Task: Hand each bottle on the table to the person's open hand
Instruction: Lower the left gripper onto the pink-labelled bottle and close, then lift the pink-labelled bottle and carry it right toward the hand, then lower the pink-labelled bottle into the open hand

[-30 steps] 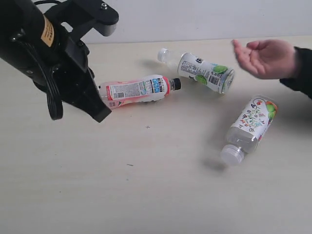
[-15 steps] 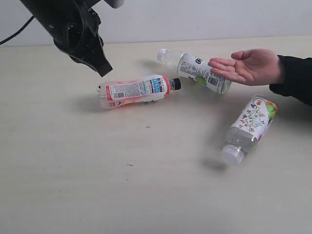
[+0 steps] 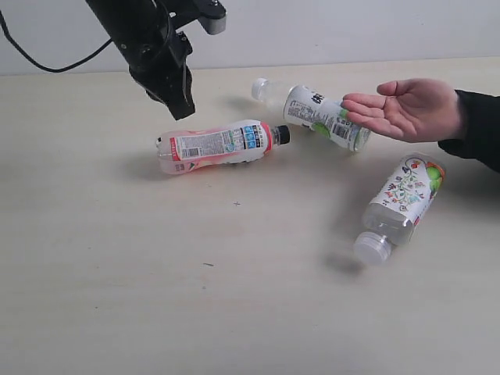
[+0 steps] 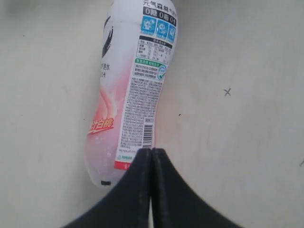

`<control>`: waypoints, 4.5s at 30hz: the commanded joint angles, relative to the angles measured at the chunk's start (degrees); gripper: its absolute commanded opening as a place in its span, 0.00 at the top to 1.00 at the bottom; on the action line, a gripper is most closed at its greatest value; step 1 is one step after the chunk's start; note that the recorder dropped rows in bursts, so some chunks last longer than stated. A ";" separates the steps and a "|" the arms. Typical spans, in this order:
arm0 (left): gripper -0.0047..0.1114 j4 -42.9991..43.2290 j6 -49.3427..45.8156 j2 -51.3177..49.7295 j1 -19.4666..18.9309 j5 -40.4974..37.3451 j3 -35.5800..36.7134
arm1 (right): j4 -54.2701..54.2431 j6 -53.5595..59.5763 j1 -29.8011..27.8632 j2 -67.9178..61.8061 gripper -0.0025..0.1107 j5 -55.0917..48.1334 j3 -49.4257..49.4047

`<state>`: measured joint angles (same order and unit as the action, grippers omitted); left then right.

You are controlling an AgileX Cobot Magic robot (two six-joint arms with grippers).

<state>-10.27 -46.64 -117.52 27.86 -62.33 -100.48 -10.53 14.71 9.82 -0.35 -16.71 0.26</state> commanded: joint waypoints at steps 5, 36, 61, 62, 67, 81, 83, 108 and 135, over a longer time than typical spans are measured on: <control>0.78 -1.00 -7.09 -0.15 0.18 1.45 -0.59 | -0.04 0.18 -0.32 0.35 0.98 0.32 -0.26; 0.06 -0.64 -2.45 -12.91 0.18 16.53 -0.08 | -0.04 0.18 -0.32 0.35 0.98 0.32 -0.26; 0.94 -1.04 -0.30 -14.63 0.18 10.78 -0.08 | -0.04 0.18 -0.32 0.35 0.98 0.32 -0.26; 0.95 -1.04 1.57 -14.34 0.18 10.72 -0.08 | -0.04 0.18 -0.32 0.35 0.98 0.32 -0.26; 0.96 -1.04 10.86 -12.09 0.18 8.69 -0.08 | -0.04 0.18 -0.32 0.35 0.98 0.32 -0.26; 0.96 -11.09 40.61 -1.73 0.80 -3.53 -0.08 | -0.04 0.18 -0.32 0.35 0.98 0.32 -0.26; 0.96 -14.22 40.90 -0.98 2.22 -3.33 -0.08 | -0.04 0.18 -0.32 0.35 0.98 0.32 -0.26; 0.96 -15.35 68.21 3.91 24.30 31.74 -0.08 | -0.04 0.18 -0.32 0.35 0.98 0.32 -0.26; 0.96 -33.89 67.69 -13.42 26.20 58.80 -0.08 | -0.04 0.18 -0.32 0.35 0.98 0.32 -0.26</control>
<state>-43.63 21.44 -130.44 53.89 -5.40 -100.53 -10.53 14.71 9.82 -0.35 -16.71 0.26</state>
